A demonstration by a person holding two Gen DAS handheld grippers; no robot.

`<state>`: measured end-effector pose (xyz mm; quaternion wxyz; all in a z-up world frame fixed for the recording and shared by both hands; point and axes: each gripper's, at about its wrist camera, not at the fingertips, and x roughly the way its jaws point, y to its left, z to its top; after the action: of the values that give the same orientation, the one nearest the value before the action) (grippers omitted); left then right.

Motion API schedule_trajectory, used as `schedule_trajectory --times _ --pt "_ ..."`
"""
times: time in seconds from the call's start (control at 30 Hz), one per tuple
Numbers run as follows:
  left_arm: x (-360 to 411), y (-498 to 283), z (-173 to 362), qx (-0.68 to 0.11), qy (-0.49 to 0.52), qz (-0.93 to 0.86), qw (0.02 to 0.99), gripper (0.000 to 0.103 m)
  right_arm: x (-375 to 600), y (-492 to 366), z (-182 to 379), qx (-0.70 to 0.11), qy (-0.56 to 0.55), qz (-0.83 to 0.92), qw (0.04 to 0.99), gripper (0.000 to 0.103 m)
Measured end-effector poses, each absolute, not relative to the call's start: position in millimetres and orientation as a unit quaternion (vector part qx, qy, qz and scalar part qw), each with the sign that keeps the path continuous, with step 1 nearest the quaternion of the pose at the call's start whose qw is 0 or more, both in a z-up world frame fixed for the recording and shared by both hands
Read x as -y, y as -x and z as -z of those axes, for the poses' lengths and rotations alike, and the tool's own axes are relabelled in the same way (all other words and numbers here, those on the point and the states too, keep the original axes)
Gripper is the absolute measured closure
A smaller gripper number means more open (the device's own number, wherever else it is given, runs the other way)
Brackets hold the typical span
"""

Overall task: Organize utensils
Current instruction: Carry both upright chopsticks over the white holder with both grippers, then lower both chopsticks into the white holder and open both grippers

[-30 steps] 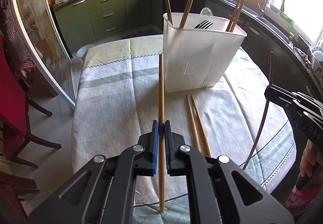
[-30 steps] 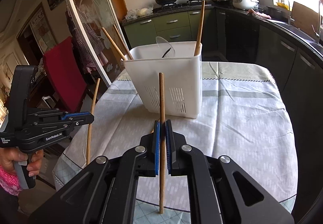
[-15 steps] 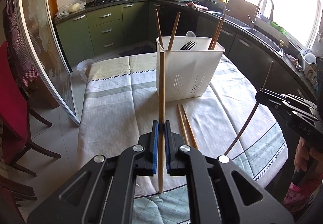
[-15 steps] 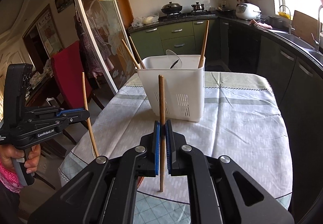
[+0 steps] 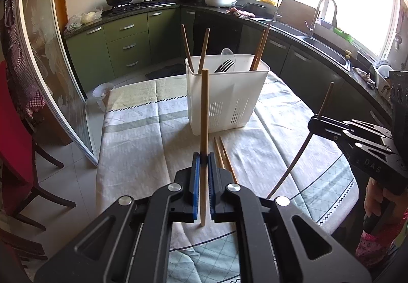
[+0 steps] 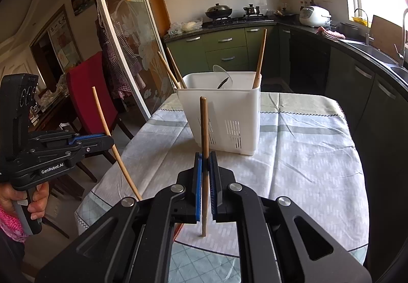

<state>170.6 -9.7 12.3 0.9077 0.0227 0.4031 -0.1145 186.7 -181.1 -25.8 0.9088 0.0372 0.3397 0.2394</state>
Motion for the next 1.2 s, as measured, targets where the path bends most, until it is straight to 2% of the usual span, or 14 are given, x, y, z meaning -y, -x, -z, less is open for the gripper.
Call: schedule_trajectory --times 0.63,0.9,1.2 --pt "28 -176 -38 -0.382 -0.027 0.144 0.912 0.097 180 -190 8 -0.328 -0.029 -0.252 0.91 0.097" --pt "36 -183 -62 -0.367 -0.023 0.156 0.917 0.097 181 -197 -21 -0.306 -0.019 -0.252 0.918 0.097" --pt "46 -200 -111 -0.333 -0.015 0.166 0.928 0.097 190 -223 -69 -0.284 -0.03 -0.251 0.925 0.097"
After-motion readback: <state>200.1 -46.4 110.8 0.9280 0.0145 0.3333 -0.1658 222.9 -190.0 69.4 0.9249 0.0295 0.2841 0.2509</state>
